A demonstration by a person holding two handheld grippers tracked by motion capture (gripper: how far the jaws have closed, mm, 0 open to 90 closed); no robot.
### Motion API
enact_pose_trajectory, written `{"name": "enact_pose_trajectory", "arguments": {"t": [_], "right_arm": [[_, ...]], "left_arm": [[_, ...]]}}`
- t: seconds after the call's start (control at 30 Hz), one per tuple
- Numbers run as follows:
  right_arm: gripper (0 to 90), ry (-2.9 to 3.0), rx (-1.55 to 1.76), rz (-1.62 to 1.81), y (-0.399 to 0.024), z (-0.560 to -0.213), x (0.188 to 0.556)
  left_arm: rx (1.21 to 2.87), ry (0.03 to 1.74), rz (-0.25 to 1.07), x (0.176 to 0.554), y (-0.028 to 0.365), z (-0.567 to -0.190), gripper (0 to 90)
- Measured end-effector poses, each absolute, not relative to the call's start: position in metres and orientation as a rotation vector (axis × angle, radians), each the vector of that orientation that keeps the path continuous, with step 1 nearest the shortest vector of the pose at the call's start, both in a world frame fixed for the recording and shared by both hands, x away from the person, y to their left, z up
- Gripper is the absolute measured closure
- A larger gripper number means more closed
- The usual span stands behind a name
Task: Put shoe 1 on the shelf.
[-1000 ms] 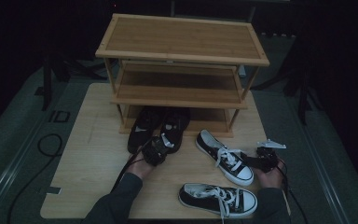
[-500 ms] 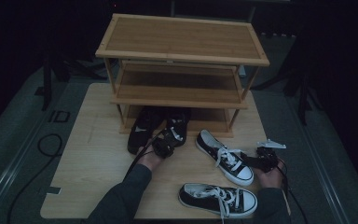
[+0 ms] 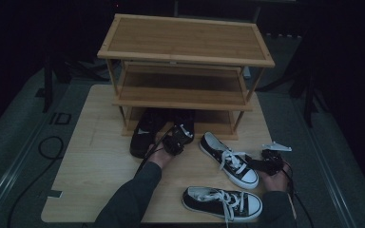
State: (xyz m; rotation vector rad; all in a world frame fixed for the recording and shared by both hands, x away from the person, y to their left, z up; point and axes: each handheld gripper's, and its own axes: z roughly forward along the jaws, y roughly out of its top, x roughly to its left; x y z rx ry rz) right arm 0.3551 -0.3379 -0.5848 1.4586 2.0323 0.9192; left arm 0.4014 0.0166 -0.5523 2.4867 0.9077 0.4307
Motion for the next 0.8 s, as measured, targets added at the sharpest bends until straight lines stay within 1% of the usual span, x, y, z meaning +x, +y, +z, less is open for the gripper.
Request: {"name": "enact_pose_trajectory", "arguments": {"t": [0.37, 0.8], "right_arm": [[16.7, 2.032, 1.459, 0.92, -0.338, -0.585, 0.355], [16.7, 2.033, 1.459, 0.919, -0.338, -0.585, 0.355]], "left_arm": [[2.481, 0.911, 0.436, 0.398, 0.02, -0.55, 90.0], [2.479, 0.911, 0.44, 0.385, 0.039, -0.546, 89.8]]}}
